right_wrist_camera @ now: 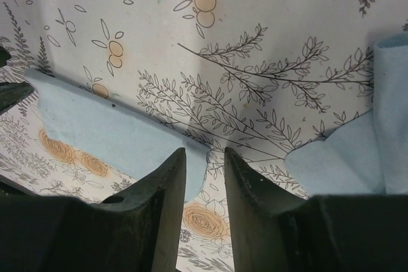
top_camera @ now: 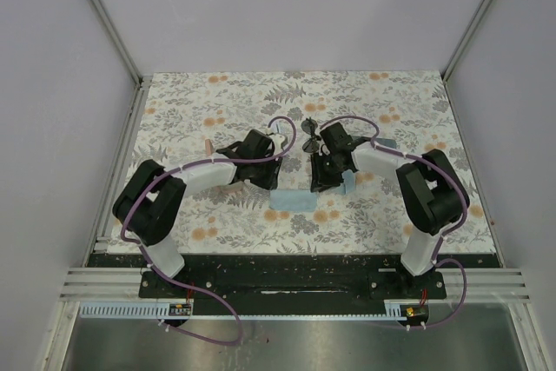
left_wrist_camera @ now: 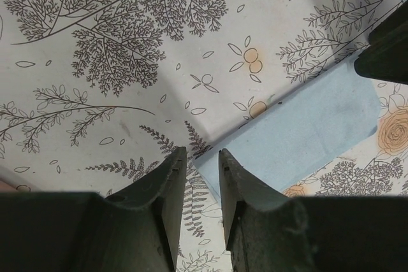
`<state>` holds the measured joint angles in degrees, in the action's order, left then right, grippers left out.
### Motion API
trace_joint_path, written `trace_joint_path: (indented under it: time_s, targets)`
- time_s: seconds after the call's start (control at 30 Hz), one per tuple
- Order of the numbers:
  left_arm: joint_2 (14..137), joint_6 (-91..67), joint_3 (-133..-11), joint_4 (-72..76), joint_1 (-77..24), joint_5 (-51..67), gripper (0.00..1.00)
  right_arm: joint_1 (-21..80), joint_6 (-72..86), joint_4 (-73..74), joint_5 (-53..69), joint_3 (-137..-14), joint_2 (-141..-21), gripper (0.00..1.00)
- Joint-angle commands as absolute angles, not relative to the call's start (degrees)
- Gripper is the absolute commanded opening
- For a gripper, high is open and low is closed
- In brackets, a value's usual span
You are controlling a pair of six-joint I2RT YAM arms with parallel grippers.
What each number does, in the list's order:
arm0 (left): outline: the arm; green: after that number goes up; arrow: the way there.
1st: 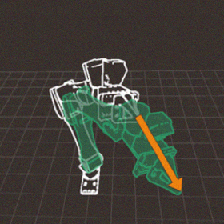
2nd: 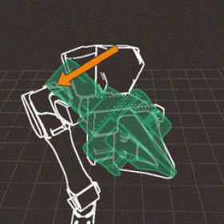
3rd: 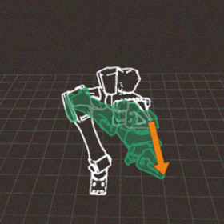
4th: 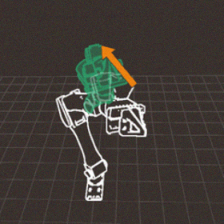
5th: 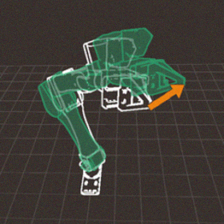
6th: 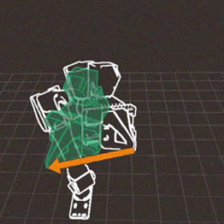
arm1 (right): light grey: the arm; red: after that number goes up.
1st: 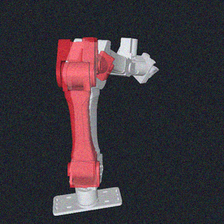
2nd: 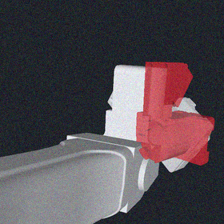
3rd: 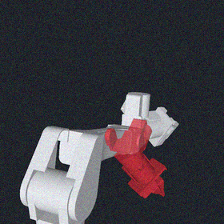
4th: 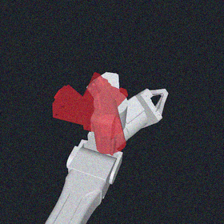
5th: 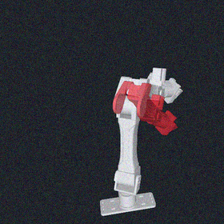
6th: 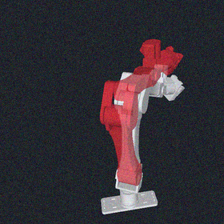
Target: Organize the sunglasses
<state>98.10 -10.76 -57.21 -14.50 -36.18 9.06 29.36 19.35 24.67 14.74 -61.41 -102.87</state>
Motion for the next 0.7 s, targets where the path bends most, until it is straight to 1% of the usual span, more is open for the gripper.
trace_joint_path:
  time_s: [0.0,0.1,0.27,0.37,0.4,0.47,0.5,0.6,0.67]
  targets:
    - [96.77,-11.59,-57.57,-13.01,-35.25,10.8,0.31,30.58,18.11,23.29,16.0,-63.98,-104.15,0.38]
    - [92.91,-15.28,-56.34,-12.48,-32.79,11.61,0.32,30.94,18.02,23.29,16.17,-64.07,-104.68,0.3]
    - [88.42,-19.33,-55.9,-14.76,-29.01,3.27,0.33,31.55,18.02,23.2,16.52,-63.9,-105.03,0.27]
    - [88.33,-21.96,-56.07,-15.47,-27.08,-1.65,0.34,31.47,18.02,23.2,16.7,-63.9,-105.38,0.2]
    - [88.59,-22.76,-56.07,-15.56,-26.46,-2.89,0.37,31.55,18.02,23.29,16.61,-63.9,-105.38,0.17]
    - [88.94,-24.16,-55.99,-14.68,-25.93,-5.87,0.42,31.55,18.1,23.12,16.61,-63.81,-105.21,0.08]
    - [89.12,-24.69,-55.9,-14.16,-25.75,-7.72,0.43,31.55,18.19,23.12,16.7,-63.81,-105.12,0.05]
    - [90.35,-25.75,-56.42,-13.1,-25.14,-10.98,0.44,31.55,18.28,23.2,16.61,-63.63,-104.68,0.01]
    - [92.28,-26.19,-57.39,-13.01,-24.26,-12.03,0.43,31.55,18.37,23.2,16.44,-63.37,-104.33,0.0]
